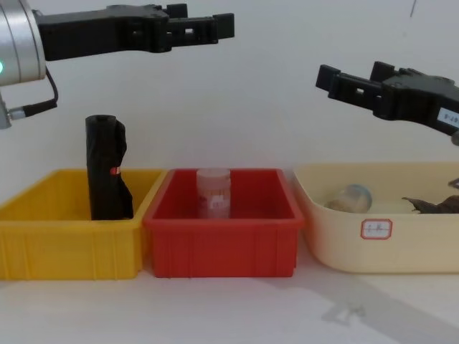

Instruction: Pick up the garbage bag with the one hand and transfer it to the other hand.

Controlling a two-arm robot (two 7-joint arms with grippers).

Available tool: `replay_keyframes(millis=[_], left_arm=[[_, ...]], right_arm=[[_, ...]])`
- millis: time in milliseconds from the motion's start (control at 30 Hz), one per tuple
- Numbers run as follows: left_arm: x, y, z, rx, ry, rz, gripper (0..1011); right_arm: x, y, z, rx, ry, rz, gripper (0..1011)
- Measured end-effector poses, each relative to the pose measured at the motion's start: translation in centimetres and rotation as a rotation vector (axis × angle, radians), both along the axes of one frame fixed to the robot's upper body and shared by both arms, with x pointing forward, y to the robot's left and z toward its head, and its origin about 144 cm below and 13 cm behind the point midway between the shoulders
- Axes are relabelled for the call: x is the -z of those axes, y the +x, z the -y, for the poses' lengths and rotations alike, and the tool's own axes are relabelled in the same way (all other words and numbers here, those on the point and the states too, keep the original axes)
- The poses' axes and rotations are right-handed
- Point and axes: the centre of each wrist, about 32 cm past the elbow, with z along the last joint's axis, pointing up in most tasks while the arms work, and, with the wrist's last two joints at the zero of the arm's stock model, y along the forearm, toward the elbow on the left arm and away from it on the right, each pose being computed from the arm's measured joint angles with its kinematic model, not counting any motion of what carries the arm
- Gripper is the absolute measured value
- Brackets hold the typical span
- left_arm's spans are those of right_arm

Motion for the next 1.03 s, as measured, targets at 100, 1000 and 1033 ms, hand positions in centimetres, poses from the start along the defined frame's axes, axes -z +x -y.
replay_keyframes(millis=[100, 1000, 1033], left_arm=[[0.06, 0.23, -0.09, 0.025, 0.003, -0.010, 1001], [0.21, 0.93, -0.37, 0.108, 0.015, -0.041, 1001], [0.21, 0.94, -0.37, 0.109, 0.015, -0.041, 1001]], right_arm=[[0.00, 0.00, 0.00, 0.000, 0.000, 0.000, 1000], [0.00, 0.00, 0.00, 0.000, 0.000, 0.000, 1000], [0.01, 0.00, 0.00, 0.000, 0.000, 0.000, 1000]])
